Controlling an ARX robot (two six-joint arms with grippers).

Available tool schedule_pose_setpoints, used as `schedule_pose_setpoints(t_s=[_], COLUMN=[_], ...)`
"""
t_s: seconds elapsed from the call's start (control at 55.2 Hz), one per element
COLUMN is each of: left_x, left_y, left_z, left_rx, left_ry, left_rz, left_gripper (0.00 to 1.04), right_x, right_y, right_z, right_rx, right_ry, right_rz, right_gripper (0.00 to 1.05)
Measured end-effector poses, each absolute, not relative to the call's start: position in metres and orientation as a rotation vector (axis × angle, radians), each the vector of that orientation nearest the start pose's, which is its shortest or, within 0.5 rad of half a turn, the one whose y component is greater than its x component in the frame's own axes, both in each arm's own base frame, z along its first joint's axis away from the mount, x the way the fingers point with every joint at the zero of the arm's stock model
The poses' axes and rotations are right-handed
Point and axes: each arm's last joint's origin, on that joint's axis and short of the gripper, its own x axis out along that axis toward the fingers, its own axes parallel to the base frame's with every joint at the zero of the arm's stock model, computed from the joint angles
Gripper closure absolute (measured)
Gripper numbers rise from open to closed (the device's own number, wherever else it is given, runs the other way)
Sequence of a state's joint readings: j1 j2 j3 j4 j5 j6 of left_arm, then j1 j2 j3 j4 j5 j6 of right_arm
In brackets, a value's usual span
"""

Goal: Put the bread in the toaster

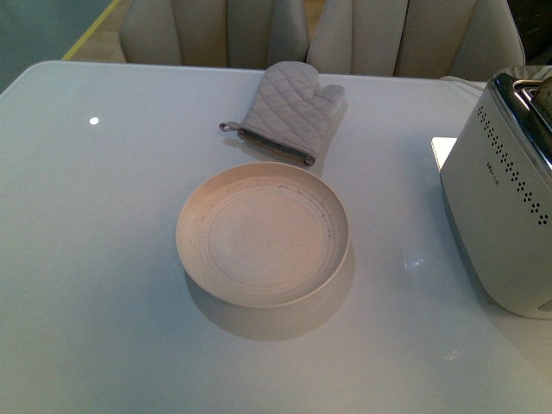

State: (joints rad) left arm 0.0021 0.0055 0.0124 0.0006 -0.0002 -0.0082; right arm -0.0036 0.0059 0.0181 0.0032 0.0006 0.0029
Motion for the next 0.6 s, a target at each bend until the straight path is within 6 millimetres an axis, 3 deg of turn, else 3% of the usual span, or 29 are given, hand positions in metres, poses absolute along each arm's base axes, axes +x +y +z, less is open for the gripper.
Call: schedule_pose_setpoints(t_s=[0.072,0.145,0.598], left_x=[0.0973,0.0973,0.0973], left_y=[0.0002,0.0002,0.0002], left_z=[0.1674,0.1674,0.1674], left_rx=[-0.008,-0.008,-0.008], left_ry=[-0.007,-0.007,-0.007], left_rz=[0.002,0.002,0.002], left_gripper=[0.07,0.07,0.07], right_x=[0.0969,0.0969,0.0969], right_y=[-0.0004,-0.0004,-0.0004], right_z=[0.1695,0.1695,0.1695], right_rx=[0.003,0.003,0.003], right_ry=[-0.015,-0.015,-0.015], right_rz=[-0.004,-0.004,-0.004], right_gripper=[0.18,0.08,0.09])
